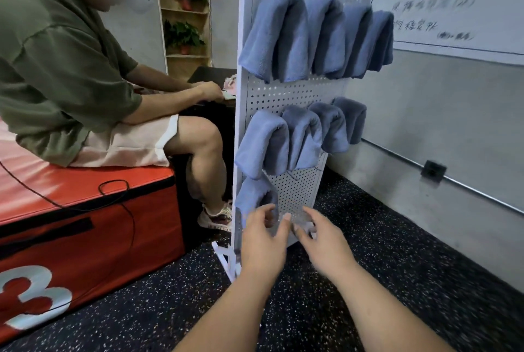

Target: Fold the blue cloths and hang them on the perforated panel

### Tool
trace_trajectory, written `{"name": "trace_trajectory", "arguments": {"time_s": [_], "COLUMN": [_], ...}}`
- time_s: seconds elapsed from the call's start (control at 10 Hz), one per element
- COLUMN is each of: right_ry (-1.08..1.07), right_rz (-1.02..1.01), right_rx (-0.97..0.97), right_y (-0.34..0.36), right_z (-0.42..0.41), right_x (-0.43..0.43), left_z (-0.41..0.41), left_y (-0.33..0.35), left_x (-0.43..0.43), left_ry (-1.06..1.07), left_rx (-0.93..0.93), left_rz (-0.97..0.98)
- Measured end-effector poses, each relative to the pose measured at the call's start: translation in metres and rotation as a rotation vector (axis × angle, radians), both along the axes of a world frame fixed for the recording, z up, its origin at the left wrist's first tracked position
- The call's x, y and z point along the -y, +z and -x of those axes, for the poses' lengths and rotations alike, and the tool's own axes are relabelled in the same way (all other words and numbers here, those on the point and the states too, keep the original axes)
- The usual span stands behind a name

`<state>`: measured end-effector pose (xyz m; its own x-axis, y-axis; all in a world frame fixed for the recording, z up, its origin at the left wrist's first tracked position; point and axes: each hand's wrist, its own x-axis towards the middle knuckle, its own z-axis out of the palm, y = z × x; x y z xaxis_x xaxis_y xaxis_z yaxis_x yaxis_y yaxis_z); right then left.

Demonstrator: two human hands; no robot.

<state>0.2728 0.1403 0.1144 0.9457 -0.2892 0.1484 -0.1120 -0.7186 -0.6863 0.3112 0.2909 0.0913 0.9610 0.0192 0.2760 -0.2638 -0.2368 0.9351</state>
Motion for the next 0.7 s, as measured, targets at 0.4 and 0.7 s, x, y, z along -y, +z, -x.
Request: {"name": "trace_trajectory", "arguments": {"time_s": [0.4, 0.7], "right_ry": [-0.311, -0.491], "right_rz": [0.109, 0.120], "right_rx": [-0.074, 0.094], "right_y": [0.061, 0.162], "right_z": [0.086, 0.142], "right_x": [0.065, 0.119], "left_z": [0.006, 0.050], "left_y": [0.036, 0.152], "left_x": [0.054, 0.118], "left_ry": [-0.457, -0.685], "left_rx": [0.042, 0.231], "left_rz": [-0.211, -0.176]}}
